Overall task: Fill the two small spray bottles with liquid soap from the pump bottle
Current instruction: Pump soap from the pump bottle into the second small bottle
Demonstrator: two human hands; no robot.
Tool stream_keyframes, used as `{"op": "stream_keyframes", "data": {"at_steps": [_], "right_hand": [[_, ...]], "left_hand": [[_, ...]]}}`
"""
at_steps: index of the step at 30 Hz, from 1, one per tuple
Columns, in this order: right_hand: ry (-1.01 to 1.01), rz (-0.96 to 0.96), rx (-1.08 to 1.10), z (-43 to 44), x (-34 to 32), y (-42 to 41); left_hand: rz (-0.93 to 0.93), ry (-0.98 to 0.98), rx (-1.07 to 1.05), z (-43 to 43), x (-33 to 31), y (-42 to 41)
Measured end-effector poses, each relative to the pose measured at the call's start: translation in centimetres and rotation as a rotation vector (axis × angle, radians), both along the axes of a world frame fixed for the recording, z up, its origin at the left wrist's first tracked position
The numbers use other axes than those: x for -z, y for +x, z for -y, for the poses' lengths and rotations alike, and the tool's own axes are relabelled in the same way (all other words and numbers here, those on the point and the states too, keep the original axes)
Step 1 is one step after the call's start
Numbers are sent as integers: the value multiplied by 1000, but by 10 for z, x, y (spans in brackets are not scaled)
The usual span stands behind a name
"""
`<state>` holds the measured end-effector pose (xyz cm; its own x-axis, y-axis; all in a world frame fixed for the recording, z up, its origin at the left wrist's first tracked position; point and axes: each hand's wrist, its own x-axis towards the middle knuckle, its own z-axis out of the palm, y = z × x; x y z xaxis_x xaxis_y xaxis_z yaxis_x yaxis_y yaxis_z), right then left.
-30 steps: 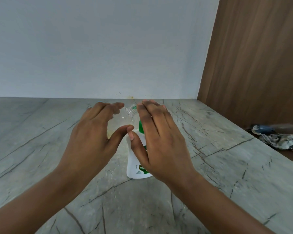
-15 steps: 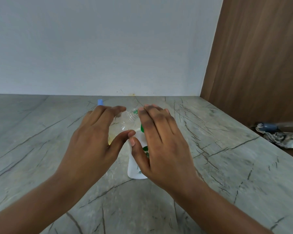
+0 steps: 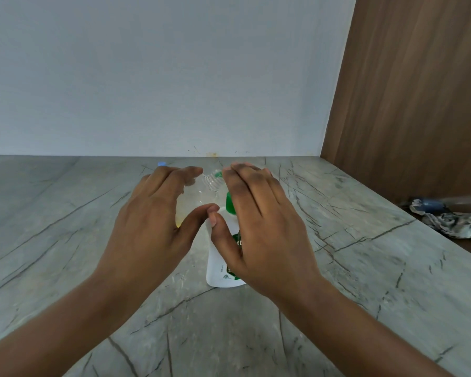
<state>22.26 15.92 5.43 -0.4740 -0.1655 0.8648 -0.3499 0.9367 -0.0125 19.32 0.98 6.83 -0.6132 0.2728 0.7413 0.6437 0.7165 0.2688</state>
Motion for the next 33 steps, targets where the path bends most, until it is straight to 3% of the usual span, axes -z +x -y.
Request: {"op": "stream_keyframes", "data": {"at_steps": [15,33], "right_hand": [[-4,-51,12,3,-2,1],[39,26,34,2,6,3]], "left_hand": [[14,-11,4,-1,-6,4],[22,-43,12,3,10,-1]]}}
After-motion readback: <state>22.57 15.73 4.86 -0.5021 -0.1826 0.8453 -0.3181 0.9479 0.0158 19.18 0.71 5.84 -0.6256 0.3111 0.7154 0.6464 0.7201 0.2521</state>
